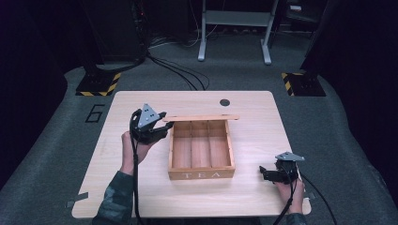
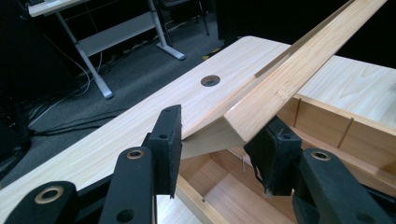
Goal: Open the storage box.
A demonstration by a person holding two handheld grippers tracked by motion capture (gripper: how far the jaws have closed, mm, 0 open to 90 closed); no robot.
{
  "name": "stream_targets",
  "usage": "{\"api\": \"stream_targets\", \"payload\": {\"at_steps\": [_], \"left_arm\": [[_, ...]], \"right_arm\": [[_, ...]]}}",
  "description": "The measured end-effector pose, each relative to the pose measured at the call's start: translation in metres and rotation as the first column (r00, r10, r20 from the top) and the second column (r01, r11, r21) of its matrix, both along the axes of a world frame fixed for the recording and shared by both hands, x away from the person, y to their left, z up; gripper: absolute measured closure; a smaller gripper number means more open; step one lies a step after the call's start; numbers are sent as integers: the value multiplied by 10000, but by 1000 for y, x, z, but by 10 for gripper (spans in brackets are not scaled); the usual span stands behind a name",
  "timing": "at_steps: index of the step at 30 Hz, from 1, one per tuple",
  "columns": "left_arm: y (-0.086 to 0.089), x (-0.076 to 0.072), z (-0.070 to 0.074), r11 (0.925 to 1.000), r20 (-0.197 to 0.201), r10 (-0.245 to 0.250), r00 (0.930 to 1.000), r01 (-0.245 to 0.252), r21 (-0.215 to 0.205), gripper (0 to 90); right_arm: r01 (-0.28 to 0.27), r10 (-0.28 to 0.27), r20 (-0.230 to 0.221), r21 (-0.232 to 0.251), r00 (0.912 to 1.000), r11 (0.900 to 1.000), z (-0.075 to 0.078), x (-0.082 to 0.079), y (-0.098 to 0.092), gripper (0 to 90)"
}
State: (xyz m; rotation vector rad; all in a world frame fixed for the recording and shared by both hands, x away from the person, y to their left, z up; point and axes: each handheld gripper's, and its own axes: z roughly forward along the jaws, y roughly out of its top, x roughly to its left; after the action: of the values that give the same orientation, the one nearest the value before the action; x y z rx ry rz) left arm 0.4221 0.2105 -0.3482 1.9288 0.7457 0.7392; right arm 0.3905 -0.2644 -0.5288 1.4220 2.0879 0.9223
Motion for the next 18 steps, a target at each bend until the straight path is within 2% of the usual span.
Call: {"api": "stream_targets", "payload": {"at_steps": [9, 18], "left_arm": [[0, 17, 12, 10000, -170, -95, 9998, 95, 20, 574], [0, 23, 15, 10000, -146, -54, 9999, 54, -31, 586]], "right_arm": [[15, -15, -7, 8, 10000, 10000, 0, 0, 0, 104], [21, -21, -9, 7, 10000, 10000, 0, 0, 0, 104]]}}
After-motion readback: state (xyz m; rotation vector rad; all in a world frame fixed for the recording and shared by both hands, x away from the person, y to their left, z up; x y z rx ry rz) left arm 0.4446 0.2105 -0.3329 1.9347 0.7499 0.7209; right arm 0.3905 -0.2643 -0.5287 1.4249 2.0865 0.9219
